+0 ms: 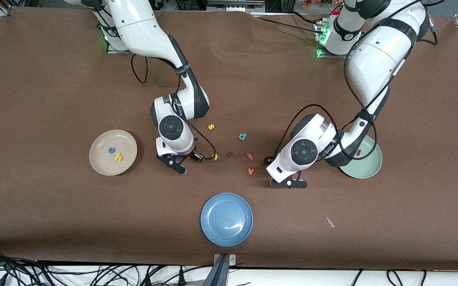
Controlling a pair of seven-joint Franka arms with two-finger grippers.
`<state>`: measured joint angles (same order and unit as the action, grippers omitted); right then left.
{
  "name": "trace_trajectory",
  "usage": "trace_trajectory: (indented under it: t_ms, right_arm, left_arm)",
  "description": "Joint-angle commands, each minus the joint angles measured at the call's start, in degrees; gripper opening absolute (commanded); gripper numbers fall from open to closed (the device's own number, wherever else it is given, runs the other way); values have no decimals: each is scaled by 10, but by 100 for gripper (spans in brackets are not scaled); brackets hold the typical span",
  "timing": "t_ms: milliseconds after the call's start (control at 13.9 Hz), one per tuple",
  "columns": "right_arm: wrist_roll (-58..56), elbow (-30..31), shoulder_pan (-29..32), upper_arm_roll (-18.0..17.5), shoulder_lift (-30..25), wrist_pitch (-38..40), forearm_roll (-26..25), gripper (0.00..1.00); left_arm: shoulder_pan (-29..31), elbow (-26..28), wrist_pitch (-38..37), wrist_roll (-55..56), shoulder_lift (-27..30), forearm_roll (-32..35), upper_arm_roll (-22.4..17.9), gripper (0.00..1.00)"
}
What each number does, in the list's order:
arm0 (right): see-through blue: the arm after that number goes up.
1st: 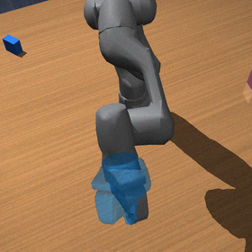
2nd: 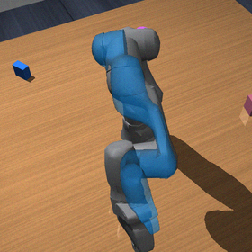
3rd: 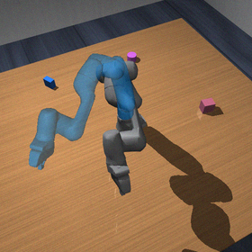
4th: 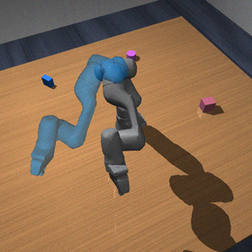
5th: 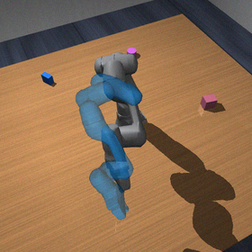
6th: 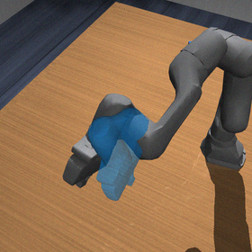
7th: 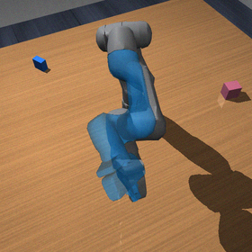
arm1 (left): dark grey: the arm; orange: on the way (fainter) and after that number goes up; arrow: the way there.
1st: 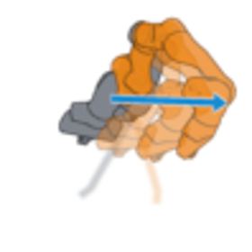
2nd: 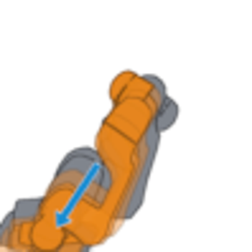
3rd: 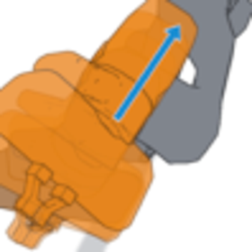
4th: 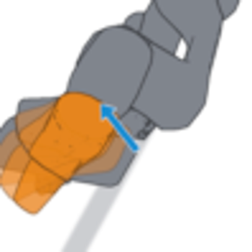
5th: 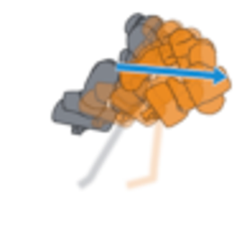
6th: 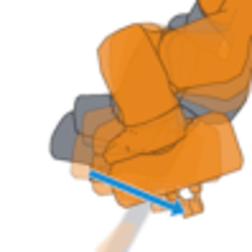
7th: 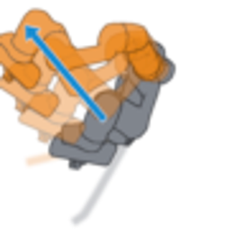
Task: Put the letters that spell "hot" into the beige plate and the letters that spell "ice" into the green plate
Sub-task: 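Move the right gripper to the orange f while the left gripper reaches the c, then grasp the orange f and teal c with the right and left grippers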
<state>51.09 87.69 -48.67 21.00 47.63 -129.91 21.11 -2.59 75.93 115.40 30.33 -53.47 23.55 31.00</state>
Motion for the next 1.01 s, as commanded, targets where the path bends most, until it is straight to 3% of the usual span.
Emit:
trace_trajectory:
  t_ms: [0,216,288,719,934]
  right_arm:
    - [-18,-2,6,0,4,1,14,49]
    - [-18,-2,8,0,4,0,15,37]
    - [-18,-2,7,0,4,0,15,27]
    - [-17,4,8,-2,7,-18,15,13]
    - [-19,3,8,-1,6,-17,15,2]
  left_arm:
    - [-7,-14,29,-40,-15,-4,-10,99]
    - [-7,-12,58,-40,-19,0,-12,87]
    - [-8,-11,60,-40,-20,1,-17,84]
    - [-14,-9,61,-40,-28,2,-21,76]
    - [-20,-7,61,-40,-29,1,-30,62]
